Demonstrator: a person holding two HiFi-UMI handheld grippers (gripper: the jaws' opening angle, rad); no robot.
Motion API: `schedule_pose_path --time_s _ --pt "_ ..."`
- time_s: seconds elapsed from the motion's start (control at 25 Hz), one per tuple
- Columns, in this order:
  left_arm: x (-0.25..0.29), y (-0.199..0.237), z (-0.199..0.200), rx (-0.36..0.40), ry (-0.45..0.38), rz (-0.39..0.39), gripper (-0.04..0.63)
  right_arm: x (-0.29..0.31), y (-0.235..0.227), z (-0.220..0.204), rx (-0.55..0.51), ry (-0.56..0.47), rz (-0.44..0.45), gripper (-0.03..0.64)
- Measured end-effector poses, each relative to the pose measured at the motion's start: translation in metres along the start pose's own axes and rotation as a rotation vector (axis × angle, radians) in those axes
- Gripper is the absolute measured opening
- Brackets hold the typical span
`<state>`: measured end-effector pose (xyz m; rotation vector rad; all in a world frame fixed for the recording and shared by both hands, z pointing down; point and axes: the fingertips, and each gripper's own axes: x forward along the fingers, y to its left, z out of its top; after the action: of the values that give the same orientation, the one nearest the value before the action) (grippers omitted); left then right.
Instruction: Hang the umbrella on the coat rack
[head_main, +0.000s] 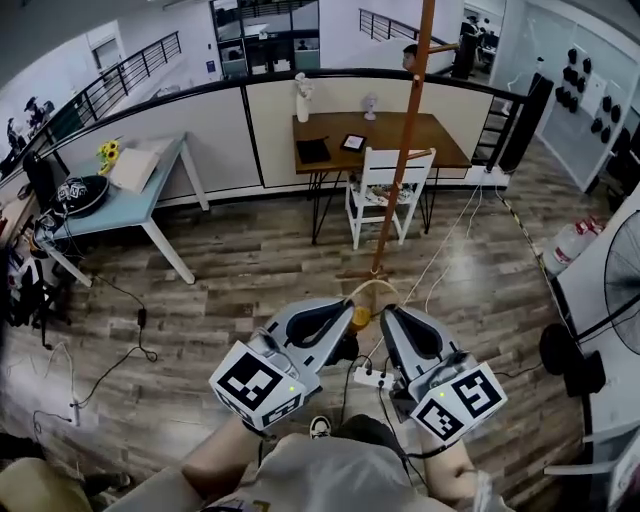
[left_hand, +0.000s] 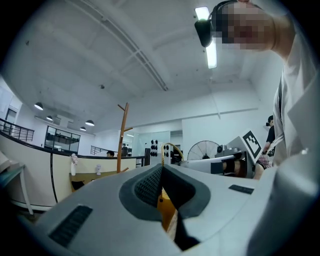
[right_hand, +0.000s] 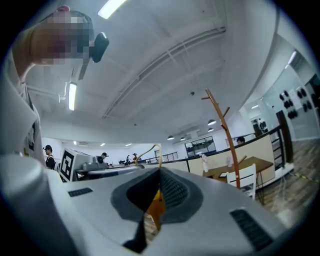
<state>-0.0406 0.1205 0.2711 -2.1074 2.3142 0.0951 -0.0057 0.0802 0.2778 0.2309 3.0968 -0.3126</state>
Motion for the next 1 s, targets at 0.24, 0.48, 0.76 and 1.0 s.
schedule_pose_path --time_s 0.24,0.48,0.76,1.0 --pt "0.011 0.045 -0.001 -0.017 0.000 0.011 0.003 0.041 -0.013 -0.002 -0.010 0.041 0.000 0.009" --pt "0.035 0.084 -0.007 -0.027 -0.014 -0.021 0.003 0.076 -0.040 -0.002 -0.035 0.030 -0.013 0.009" --pt "0.092 0.130 -0.022 -0.030 0.005 -0.104 0.003 0.120 -0.099 -0.003 -0.034 0.013 -0.055 0.009" --pt "0.160 0.176 -0.027 -0.044 0.035 -0.162 0.003 0.161 -0.169 0.007 -0.011 0.014 -0.099 0.009"
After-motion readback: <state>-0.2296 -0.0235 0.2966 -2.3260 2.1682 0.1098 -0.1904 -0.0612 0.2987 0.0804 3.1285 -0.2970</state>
